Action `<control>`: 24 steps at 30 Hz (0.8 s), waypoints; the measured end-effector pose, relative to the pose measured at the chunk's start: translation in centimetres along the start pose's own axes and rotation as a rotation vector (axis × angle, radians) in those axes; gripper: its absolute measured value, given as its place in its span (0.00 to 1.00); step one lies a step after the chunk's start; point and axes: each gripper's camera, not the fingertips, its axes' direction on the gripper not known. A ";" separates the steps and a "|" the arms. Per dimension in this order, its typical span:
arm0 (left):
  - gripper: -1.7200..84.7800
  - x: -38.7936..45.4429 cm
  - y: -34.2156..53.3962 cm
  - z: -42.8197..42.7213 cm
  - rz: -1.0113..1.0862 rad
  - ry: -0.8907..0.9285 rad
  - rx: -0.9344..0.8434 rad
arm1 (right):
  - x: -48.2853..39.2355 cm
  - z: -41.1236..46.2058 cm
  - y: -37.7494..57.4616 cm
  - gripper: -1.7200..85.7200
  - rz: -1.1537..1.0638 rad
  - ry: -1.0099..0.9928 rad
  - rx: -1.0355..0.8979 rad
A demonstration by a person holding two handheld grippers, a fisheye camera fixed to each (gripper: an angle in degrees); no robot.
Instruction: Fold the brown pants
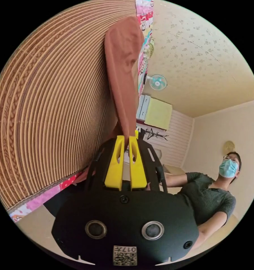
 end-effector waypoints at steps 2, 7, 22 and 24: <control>0.04 3.1 2.6 -0.5 0.070 -0.003 -0.017 | -3.2 -1.0 3.9 0.06 -0.093 -0.031 -0.030; 0.04 14.6 8.5 -2.3 0.361 0.157 -0.014 | -12.1 -3.2 9.6 0.05 -0.356 -0.178 -0.048; 0.06 34.9 1.6 -1.2 0.628 -0.108 0.134 | -33.2 -4.9 7.4 0.04 -0.799 0.107 0.046; 0.05 31.9 -2.0 -0.6 0.536 -0.174 0.165 | -31.9 -3.7 4.2 0.04 -0.745 0.221 0.063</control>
